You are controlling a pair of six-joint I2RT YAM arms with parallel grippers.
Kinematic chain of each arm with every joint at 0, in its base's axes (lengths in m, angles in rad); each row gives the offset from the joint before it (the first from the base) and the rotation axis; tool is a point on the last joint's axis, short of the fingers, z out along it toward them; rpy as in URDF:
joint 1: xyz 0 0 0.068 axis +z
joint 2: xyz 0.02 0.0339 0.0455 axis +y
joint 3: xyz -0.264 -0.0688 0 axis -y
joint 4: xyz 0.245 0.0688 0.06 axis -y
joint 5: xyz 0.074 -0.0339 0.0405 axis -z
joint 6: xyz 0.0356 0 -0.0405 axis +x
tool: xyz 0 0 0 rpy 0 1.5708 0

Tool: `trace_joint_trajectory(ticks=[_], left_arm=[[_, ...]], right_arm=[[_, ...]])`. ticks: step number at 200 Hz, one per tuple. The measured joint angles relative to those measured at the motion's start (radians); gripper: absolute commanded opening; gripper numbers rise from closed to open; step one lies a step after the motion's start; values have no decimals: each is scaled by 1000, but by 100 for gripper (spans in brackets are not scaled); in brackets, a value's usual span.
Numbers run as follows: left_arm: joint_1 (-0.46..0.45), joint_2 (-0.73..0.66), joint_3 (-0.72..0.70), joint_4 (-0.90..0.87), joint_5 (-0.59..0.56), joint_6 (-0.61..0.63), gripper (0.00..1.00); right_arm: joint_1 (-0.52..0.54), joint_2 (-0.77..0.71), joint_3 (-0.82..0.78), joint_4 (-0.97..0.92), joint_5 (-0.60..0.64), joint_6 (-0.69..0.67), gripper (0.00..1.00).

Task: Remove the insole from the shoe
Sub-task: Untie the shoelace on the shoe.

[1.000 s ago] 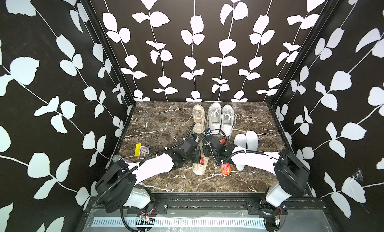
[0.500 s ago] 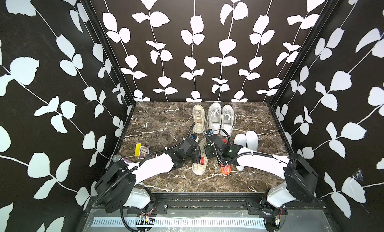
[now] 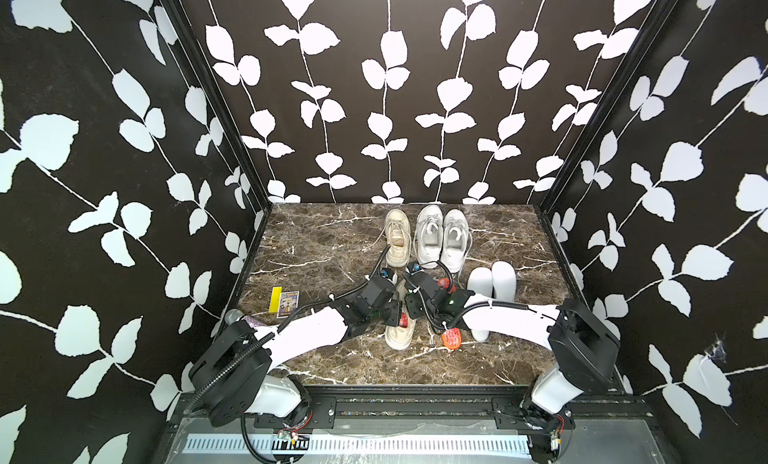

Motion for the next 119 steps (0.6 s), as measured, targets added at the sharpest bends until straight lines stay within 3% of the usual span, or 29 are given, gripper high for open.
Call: trace_joint_trajectory(ticks=[37,63,119], left_arm=[[0,0,0,1,2,1,0],[0,0,0,2,8,2,0],[-5,-11,-7,2,12,3,0]], right_arm=[[0,0,0,48,39,11,24],[0,7,0,70,51,16,23],[-17,61,0,100,76,46,37]])
